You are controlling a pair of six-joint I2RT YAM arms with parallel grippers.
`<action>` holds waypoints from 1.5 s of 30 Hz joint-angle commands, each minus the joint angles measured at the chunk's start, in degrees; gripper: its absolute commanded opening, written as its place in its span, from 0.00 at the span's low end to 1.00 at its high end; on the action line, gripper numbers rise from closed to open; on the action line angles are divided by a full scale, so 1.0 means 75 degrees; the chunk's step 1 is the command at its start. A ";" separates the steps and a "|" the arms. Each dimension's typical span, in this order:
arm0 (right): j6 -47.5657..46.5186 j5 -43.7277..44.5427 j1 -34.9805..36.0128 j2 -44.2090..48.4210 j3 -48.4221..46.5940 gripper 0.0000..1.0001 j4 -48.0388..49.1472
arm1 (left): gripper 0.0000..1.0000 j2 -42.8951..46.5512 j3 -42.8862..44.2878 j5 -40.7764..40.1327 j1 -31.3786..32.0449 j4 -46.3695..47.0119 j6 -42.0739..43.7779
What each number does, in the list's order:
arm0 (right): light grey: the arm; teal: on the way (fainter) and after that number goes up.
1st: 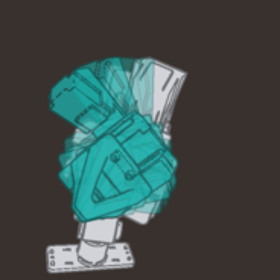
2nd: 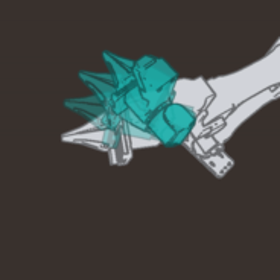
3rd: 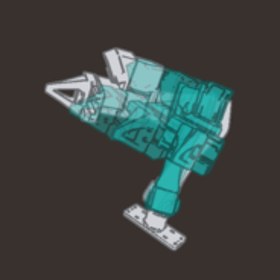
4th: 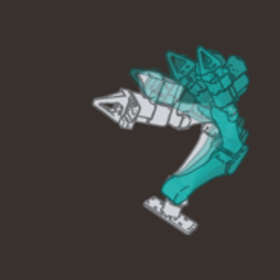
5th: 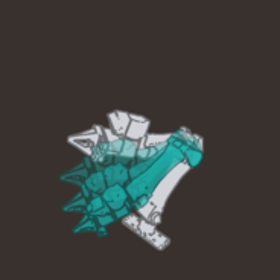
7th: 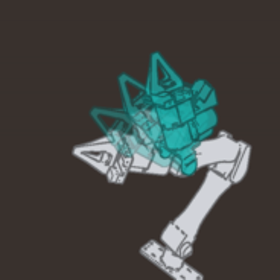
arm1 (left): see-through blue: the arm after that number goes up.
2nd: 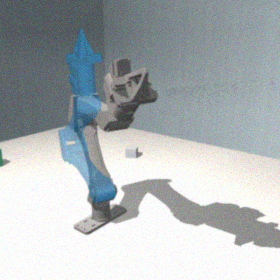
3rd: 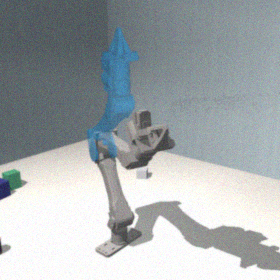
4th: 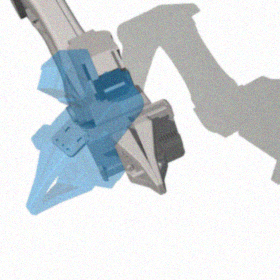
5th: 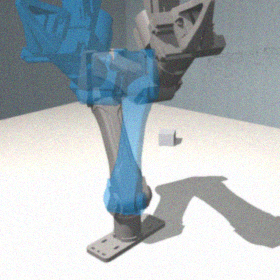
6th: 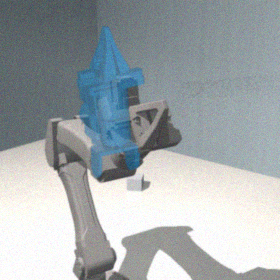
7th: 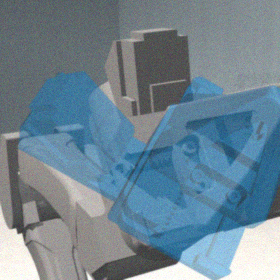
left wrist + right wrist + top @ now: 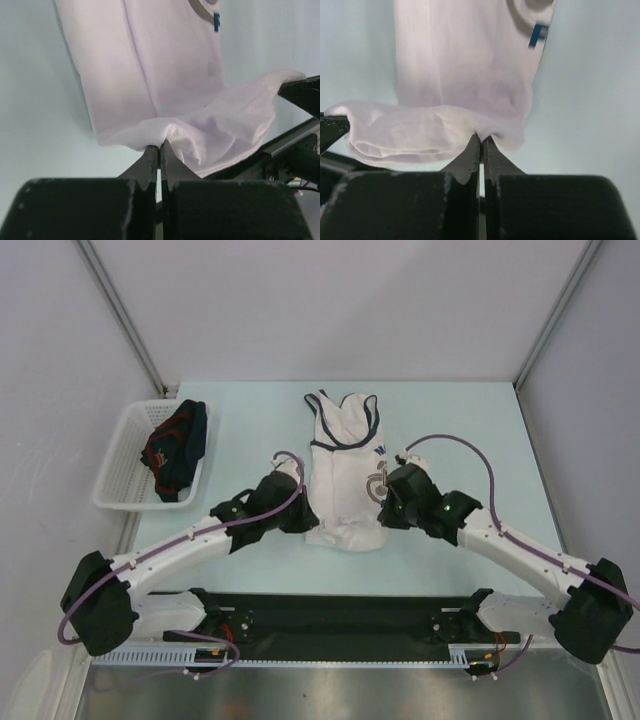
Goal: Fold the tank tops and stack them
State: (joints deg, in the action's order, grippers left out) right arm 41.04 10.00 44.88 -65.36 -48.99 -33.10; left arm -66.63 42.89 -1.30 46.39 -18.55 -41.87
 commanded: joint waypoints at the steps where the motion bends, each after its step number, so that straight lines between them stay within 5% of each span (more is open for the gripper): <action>1: -0.1215 -0.0582 -0.0838 -0.0693 -0.0872 0.00 0.0183 | 0.00 -0.0640 0.0842 -0.0154 -0.0606 0.0023 0.0684; 7: -0.1803 -0.0993 -0.2009 -0.2624 -0.2571 0.00 0.0289 | 0.00 -0.2432 0.2330 -0.0389 -0.1591 0.0234 0.0906; 19: -0.2284 -0.1263 -0.2843 -0.5756 -0.5875 0.00 -0.0215 | 0.00 -0.5095 0.4826 0.0489 -0.2740 0.0562 0.1141; 40: -0.2401 -0.1872 -0.3699 -0.7374 -0.6955 0.00 0.0358 | 0.00 -0.7123 0.6421 0.1145 -0.3255 0.0492 0.1129; 41: -0.2401 -0.1907 -0.3769 -0.7479 -0.6991 0.03 0.0498 | 0.00 -0.7240 0.6549 0.1192 -0.3325 0.0492 0.1152; 43: -0.2483 -0.1885 -0.3840 -0.7550 -0.7073 0.28 0.0558 | 0.11 -0.7264 0.6574 0.1309 -0.3373 0.0597 0.1234; 44: -0.2495 -0.1791 -0.3875 -0.7493 -0.7050 0.54 0.0523 | 0.42 -0.7206 0.6504 0.1287 -0.3385 0.0714 0.1362; 45: -0.2507 -0.1639 -0.3898 -0.7376 -0.6969 0.61 0.0535 | 0.55 -0.7136 0.6445 0.1310 -0.3385 0.0785 0.1422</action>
State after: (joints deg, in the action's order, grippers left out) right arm 23.59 -3.38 16.60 -122.19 -99.02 -31.55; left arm -121.32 89.25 7.09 21.74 -16.38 -33.19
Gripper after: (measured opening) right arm 0.523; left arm 0.457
